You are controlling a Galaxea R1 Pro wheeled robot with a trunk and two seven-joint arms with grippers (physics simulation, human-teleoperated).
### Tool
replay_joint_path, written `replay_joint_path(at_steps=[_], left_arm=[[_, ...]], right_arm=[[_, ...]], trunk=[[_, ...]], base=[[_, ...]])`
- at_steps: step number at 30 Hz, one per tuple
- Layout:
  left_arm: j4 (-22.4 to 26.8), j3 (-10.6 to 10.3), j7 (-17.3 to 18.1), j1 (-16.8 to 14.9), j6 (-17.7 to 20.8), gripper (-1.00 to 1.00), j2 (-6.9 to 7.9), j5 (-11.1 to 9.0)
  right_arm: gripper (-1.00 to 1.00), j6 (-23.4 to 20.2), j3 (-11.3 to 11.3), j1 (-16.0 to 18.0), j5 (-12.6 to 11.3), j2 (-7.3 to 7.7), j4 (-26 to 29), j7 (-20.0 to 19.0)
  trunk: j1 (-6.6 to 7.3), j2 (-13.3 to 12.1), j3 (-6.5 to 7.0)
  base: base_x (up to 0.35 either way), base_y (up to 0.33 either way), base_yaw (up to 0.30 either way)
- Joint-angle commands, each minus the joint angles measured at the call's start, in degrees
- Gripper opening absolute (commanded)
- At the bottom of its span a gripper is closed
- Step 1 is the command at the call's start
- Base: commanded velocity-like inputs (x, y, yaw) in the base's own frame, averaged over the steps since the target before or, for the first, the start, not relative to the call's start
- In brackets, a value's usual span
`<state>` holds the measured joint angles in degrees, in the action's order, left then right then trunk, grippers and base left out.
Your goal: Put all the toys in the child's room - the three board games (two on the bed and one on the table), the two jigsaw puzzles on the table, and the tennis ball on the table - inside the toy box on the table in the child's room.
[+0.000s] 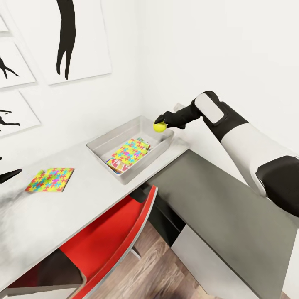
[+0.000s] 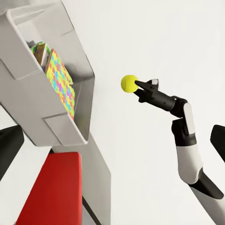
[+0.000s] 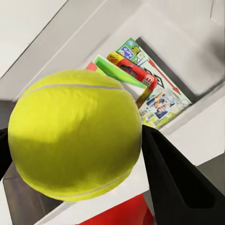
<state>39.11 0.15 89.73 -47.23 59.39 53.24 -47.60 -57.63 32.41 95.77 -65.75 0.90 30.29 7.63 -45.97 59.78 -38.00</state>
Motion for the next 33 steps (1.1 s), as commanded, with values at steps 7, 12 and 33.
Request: replay_joint_path(at_steps=[7, 12, 33], left_arm=[[0.0, 0.0, 0.3, 0.0, 0.6, 1.00, 0.02, 0.1], [0.0, 0.0, 0.3, 0.0, 0.6, 1.00, 0.02, 0.1], [0.0, -0.1, 0.3, 0.0, 0.6, 1.00, 0.02, 0.1]], right_arm=[[-1.00, 1.5, 0.5, -0.1, -0.6, -0.05, 0.0, 0.6], [-1.00, 2.9, 0.8, -0.1, -0.4, -2.42, -0.3, 0.7], [-1.00, 9.6, 3.8, -0.3, 6.2, -7.59, -4.5, 0.8]], trunk=[[-0.02, 0.0, -0.05], [-0.02, 0.0, -0.05], [-0.02, 0.0, -0.05]], base=[[0.177, 0.106, 0.000], [0.030, 0.019, 0.000], [0.001, 0.001, 0.000]])
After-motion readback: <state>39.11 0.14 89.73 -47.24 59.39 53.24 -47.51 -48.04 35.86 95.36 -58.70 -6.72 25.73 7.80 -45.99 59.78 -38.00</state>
